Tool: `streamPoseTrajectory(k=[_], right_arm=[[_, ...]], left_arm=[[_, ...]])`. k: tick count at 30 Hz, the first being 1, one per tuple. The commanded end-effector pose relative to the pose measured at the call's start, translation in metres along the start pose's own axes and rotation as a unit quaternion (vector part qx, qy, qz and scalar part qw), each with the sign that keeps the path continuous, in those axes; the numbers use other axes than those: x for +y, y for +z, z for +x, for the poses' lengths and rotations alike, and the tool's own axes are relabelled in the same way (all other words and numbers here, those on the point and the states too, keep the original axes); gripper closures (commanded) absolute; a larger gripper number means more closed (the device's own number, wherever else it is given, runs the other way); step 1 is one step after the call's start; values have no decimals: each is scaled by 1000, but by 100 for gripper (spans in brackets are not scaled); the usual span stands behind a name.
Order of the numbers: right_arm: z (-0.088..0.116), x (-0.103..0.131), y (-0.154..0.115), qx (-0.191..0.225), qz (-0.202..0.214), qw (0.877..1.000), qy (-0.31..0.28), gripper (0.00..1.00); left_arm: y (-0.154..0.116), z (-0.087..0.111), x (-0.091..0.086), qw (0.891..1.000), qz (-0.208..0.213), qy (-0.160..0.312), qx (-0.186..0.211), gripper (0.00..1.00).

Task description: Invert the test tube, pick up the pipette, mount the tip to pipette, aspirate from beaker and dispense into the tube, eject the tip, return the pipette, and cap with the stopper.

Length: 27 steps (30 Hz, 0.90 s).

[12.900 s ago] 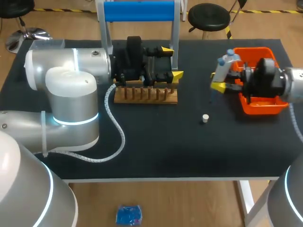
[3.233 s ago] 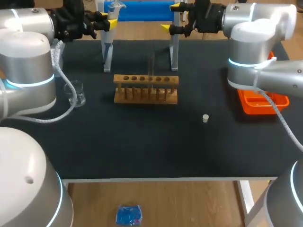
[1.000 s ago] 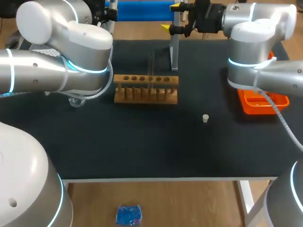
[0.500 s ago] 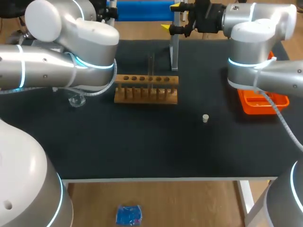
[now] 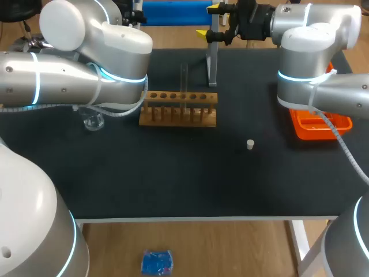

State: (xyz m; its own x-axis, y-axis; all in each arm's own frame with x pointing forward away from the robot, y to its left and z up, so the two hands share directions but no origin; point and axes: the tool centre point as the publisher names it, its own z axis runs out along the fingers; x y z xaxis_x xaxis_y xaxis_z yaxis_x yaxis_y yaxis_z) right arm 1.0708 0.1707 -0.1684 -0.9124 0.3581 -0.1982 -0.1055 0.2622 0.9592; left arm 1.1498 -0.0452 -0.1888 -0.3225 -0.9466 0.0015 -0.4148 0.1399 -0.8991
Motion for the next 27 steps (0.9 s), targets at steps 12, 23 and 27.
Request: streamPoseTrajectory(k=[12,23,27], right_arm=[[0,0,-1,0,0,1000,0,0],[0,0,-1,0,0,1000,0,0],[0,0,-1,0,0,1000,0,0]], left_arm=[[8,2,7,1000,-7,-8,-11,100],[6,-2,0,1000,3,-11,-27,100],[5,-3,-4,999,7,-7,-33,100]])
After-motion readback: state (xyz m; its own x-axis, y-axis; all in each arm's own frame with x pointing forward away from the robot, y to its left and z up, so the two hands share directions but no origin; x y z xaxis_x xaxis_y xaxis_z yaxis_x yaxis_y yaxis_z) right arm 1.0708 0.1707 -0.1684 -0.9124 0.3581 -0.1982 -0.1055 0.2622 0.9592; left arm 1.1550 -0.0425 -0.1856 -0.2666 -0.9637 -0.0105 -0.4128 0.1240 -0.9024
